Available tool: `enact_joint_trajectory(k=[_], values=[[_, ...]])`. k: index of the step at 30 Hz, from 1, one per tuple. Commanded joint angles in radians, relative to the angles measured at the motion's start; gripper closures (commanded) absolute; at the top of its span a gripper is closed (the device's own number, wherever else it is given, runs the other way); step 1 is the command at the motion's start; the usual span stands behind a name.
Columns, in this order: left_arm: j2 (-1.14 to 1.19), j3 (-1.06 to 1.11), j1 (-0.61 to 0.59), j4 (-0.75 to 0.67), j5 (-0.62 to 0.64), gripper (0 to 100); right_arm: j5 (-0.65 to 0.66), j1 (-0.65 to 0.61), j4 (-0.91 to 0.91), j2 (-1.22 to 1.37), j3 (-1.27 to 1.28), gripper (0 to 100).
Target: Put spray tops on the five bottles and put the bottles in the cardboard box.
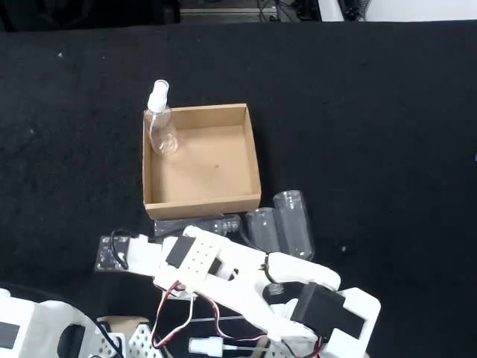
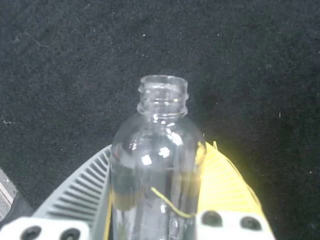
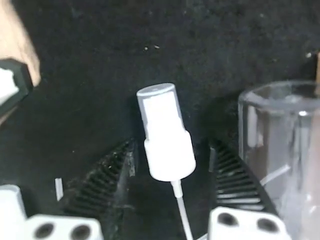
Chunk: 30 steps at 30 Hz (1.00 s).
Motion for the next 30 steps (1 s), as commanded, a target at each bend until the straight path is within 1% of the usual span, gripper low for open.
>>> enact_joint_trajectory(k=[1, 4, 8, 12, 14, 17, 22, 28, 30], values=[[-0.017, -0.054, -0.008, -0.012, 0.000, 90, 0.063, 0.014, -0.025, -0.061, -0.004, 80.1], [-0.017, -0.054, -0.008, -0.012, -0.002, 90, 0.091, -0.031, -0.023, -0.061, -0.002, 80.1], [-0.017, -0.054, -0.008, -0.012, -0.003, 90, 0.075, -0.075, 0.018, -0.059, -0.004, 81.4], [-0.017, -0.054, -0.008, -0.012, -0.003, 90, -0.020, -0.061, 0.026, -0.061, -0.004, 94.0], [-0.017, -0.054, -0.008, -0.012, -0.003, 90, -0.043, -0.041, 0.040, -0.061, -0.005, 98.3], [-0.017, -0.054, -0.008, -0.012, -0.003, 90, -0.087, -0.002, 0.080, -0.070, -0.016, 98.0], [-0.017, -0.054, -0.008, -0.011, -0.003, 90, -0.218, 0.055, 0.130, -0.070, -0.079, 98.0], [-0.032, -0.084, 0.028, -0.009, 0.000, 90, -0.267, 0.104, 0.308, -0.156, -0.298, 98.1], [-0.069, -0.110, 0.044, 0.032, 0.002, 90, -0.276, 0.120, 0.370, -0.211, -0.372, 98.1]])
